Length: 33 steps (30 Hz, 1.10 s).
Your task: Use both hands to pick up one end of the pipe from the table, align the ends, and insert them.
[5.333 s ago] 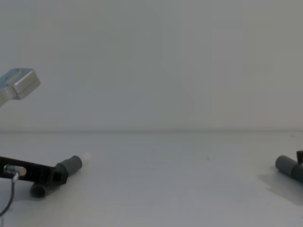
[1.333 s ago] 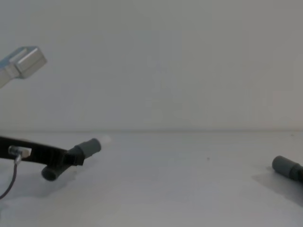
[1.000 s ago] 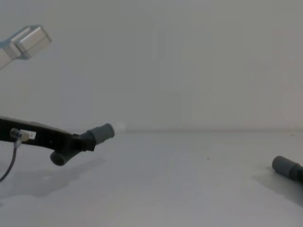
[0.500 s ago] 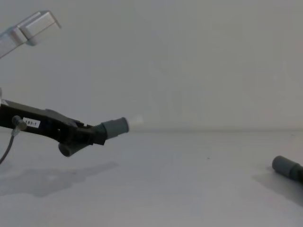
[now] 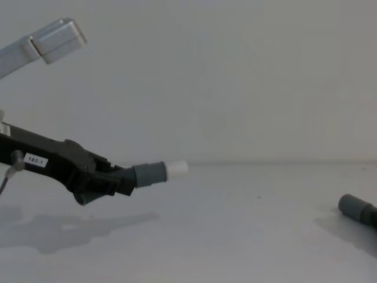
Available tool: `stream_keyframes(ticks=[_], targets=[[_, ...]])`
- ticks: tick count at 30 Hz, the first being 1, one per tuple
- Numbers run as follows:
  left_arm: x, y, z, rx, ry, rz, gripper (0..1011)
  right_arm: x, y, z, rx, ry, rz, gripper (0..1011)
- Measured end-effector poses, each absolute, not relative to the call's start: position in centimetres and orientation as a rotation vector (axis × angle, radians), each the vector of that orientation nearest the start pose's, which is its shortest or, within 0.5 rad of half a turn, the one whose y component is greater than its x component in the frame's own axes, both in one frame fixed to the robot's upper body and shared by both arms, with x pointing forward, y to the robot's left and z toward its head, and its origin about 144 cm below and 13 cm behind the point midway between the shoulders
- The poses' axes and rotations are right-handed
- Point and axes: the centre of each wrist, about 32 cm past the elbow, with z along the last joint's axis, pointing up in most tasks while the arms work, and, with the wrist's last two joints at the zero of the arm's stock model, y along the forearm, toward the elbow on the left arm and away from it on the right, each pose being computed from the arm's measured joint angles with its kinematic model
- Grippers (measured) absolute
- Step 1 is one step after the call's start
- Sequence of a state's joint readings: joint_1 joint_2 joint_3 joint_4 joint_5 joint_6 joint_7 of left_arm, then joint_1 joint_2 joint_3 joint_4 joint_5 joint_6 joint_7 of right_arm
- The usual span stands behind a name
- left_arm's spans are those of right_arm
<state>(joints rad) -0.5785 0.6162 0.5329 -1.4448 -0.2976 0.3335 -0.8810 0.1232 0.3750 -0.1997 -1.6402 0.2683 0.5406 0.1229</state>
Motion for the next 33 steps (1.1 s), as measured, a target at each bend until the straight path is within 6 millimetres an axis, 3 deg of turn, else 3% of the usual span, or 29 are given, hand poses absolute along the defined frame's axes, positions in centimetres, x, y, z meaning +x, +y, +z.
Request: stream_keyframes(ticks=[33], targets=[[56.32,28.41,127.57,0.544,-0.257,0.394,300,48.52,-27.12,120.03,-0.431,0.158,-1.191,177]])
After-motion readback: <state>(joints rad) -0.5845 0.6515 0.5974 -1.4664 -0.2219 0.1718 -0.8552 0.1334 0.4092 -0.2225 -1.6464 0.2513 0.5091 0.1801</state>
